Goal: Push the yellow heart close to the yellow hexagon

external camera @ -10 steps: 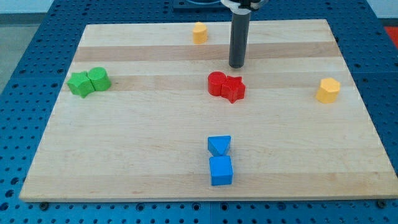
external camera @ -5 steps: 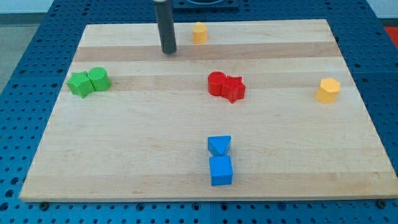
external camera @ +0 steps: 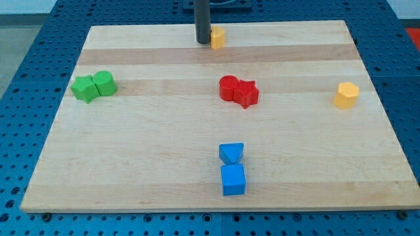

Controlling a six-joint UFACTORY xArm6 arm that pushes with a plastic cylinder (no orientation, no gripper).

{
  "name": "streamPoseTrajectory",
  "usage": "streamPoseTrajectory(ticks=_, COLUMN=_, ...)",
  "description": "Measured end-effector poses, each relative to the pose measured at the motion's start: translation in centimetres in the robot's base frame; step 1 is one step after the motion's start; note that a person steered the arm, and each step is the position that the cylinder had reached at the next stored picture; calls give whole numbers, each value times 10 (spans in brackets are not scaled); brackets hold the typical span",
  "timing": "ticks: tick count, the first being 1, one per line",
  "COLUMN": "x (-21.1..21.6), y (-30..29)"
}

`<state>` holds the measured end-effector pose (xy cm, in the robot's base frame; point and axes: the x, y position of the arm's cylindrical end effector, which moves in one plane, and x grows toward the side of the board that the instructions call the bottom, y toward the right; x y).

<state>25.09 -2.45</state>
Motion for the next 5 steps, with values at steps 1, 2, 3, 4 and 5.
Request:
streamPoseTrajectory(ticks=1, x=4, y=11)
streamPoseTrajectory(ticks=2, x=-1, y=11)
streamPoseTrajectory(ticks=3, x=-14, y=12)
streamPoseTrajectory(ticks=4, x=-17, y=22)
streamPoseTrajectory(ticks=5, x=-17, y=36)
